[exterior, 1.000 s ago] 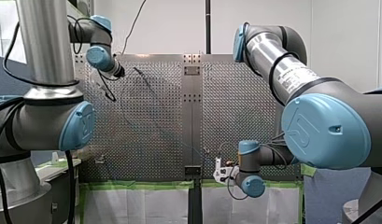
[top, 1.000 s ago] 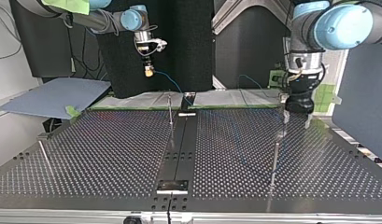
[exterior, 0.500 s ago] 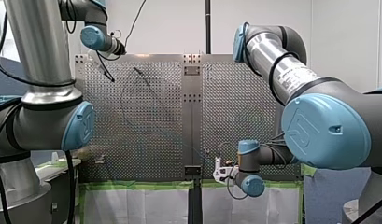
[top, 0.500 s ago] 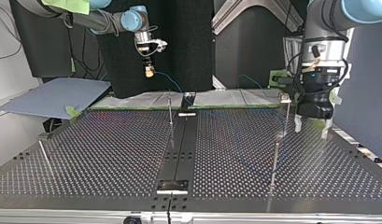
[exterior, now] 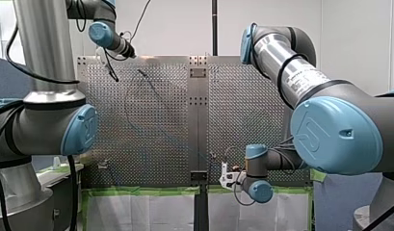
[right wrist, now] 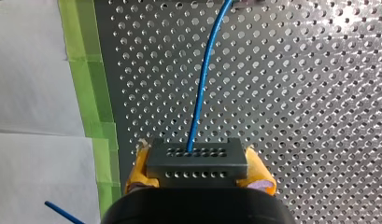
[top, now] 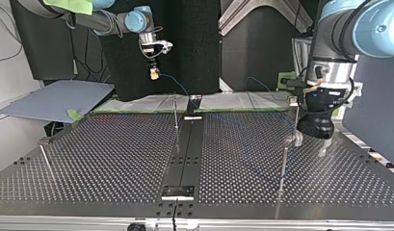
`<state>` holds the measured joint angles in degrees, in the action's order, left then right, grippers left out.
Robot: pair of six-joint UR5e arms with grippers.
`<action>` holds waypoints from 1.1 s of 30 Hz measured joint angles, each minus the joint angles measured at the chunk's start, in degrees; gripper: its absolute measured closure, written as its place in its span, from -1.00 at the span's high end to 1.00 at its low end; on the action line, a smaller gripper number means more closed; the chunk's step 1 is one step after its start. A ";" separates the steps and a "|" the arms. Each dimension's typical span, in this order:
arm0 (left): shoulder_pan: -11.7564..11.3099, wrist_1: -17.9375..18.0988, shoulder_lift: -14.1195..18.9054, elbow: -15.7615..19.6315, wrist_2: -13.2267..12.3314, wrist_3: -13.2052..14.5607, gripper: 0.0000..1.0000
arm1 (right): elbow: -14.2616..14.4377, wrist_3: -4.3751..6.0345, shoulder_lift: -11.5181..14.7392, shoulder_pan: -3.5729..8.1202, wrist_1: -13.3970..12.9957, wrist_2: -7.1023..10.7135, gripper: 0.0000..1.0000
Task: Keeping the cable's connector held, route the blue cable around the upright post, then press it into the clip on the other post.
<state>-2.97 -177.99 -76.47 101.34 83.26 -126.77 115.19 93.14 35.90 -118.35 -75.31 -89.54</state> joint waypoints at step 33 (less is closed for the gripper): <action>4.26 -12.47 -2.84 -2.19 7.90 18.95 1.00 | -0.53 -0.40 0.01 -0.43 0.58 0.50 -1.00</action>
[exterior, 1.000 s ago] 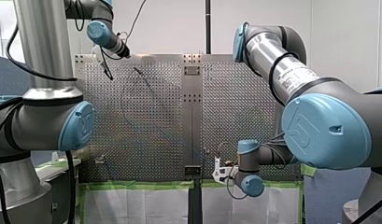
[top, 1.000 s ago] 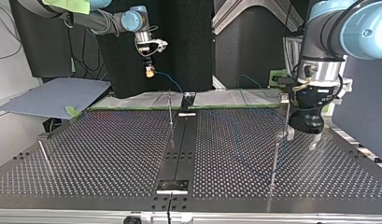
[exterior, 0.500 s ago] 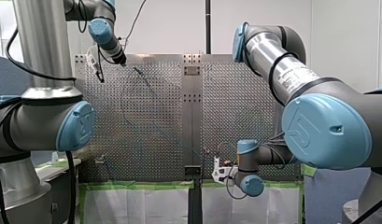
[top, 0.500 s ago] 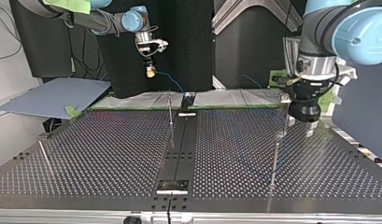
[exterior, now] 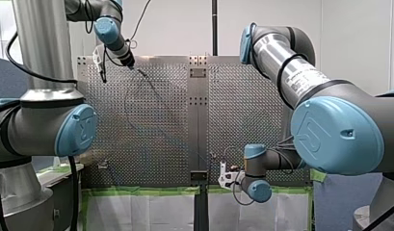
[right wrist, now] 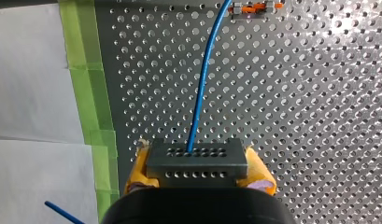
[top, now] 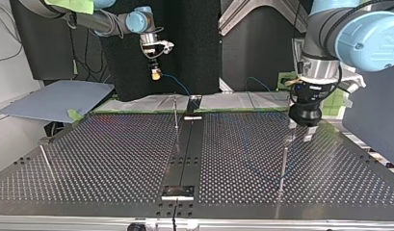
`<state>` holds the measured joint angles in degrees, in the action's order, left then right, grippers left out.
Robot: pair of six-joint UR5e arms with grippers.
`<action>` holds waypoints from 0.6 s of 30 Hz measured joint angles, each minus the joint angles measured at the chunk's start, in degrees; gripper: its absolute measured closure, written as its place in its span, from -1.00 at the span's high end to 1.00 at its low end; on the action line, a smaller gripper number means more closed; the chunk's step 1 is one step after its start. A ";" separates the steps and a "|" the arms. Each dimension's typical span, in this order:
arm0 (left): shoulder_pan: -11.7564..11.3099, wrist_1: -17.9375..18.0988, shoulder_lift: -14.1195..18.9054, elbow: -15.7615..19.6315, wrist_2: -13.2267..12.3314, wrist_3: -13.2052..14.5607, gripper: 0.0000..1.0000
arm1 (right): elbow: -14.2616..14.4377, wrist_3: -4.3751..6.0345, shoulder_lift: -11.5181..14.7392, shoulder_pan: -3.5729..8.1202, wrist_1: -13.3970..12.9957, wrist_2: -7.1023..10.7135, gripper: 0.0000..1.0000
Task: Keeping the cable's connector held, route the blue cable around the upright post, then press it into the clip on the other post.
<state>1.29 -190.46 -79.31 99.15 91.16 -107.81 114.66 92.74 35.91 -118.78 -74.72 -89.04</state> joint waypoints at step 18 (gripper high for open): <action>0.78 -2.16 -1.57 -0.04 6.45 6.44 1.00 | 0.00 -0.08 0.00 -0.06 0.08 0.09 -1.00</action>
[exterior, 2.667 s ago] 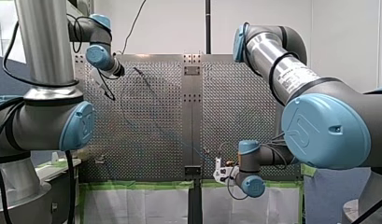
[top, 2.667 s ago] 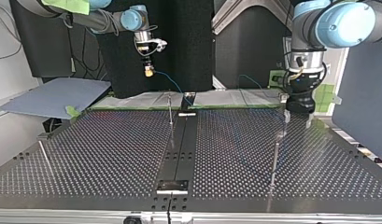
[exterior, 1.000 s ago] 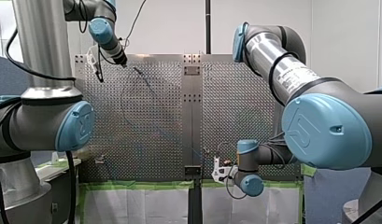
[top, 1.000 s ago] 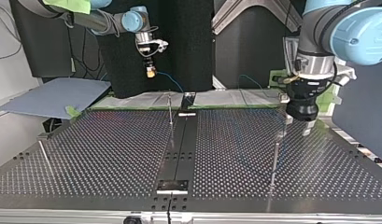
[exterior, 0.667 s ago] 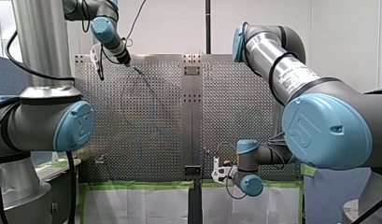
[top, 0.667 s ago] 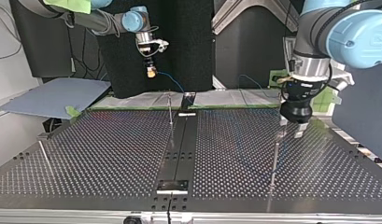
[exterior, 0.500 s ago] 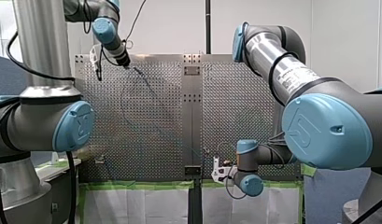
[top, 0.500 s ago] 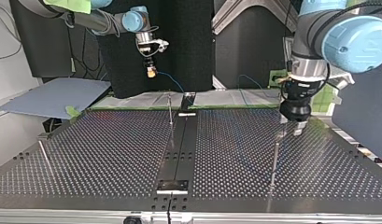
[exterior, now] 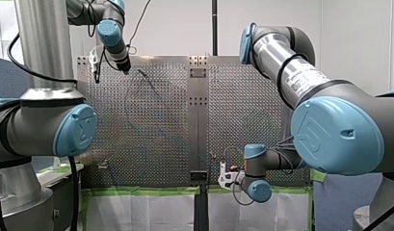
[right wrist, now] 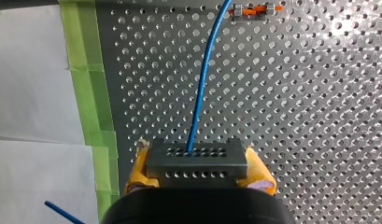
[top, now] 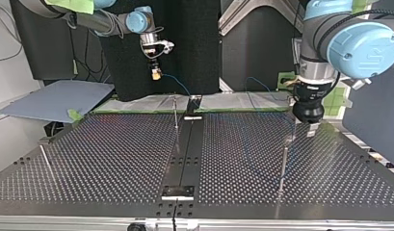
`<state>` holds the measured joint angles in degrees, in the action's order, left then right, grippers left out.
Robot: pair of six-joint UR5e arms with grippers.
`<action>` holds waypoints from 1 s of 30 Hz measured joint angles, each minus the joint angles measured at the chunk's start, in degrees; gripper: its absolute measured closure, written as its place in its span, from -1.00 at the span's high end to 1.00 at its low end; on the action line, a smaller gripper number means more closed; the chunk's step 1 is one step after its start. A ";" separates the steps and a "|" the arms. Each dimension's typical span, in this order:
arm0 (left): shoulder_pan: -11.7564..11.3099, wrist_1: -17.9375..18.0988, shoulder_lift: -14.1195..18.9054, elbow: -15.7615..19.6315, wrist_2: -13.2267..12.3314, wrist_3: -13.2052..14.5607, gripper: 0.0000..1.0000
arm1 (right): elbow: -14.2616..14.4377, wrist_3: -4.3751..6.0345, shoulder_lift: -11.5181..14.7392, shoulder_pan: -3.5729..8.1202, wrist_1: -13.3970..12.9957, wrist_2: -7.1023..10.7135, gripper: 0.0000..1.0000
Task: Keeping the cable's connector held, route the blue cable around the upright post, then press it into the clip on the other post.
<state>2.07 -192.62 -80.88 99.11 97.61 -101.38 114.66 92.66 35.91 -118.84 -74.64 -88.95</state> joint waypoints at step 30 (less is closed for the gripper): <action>1.50 0.21 -0.16 -0.01 0.08 3.58 1.00 | 0.00 0.03 0.00 -0.01 0.43 0.00 -1.00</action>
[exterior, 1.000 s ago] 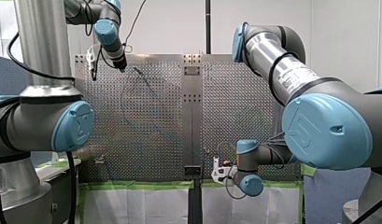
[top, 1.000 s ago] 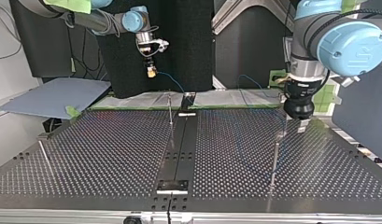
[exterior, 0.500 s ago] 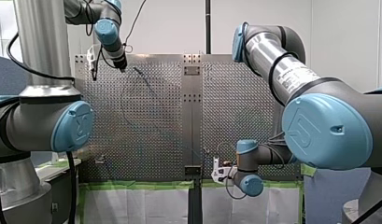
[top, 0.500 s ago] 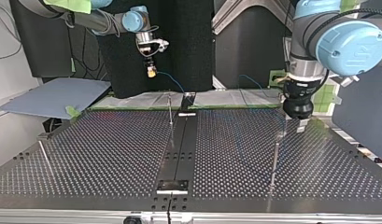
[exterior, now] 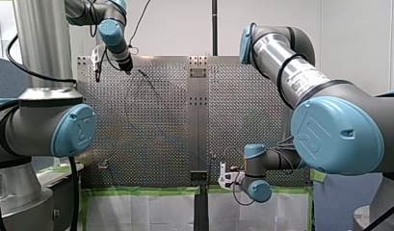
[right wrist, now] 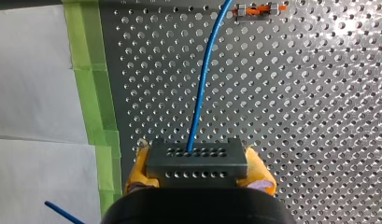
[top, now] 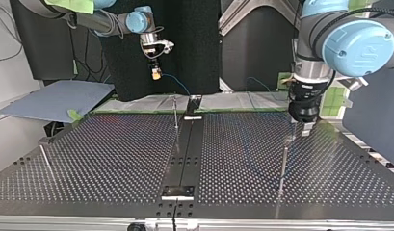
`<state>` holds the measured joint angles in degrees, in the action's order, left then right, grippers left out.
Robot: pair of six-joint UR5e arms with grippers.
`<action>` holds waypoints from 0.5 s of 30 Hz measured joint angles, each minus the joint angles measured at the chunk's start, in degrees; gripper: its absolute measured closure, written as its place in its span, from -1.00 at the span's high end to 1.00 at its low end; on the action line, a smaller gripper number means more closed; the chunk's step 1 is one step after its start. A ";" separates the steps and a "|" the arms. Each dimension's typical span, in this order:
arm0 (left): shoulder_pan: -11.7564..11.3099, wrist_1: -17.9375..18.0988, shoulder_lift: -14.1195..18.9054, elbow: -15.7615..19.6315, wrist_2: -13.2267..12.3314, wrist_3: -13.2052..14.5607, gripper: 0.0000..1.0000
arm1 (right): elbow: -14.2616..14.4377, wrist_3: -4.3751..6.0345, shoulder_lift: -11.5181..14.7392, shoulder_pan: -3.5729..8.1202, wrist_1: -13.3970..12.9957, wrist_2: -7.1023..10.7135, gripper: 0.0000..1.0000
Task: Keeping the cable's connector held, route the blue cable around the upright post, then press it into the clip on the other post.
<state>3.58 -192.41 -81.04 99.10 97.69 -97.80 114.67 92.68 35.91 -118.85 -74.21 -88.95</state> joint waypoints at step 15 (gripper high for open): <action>6.84 2.67 -5.15 -5.64 0.80 8.56 1.00 | -0.01 0.06 -0.01 -0.13 -0.17 0.15 -1.00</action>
<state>10.42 -189.74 -86.19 93.46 98.49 -89.24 114.66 92.74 35.90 -118.98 -74.38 -88.80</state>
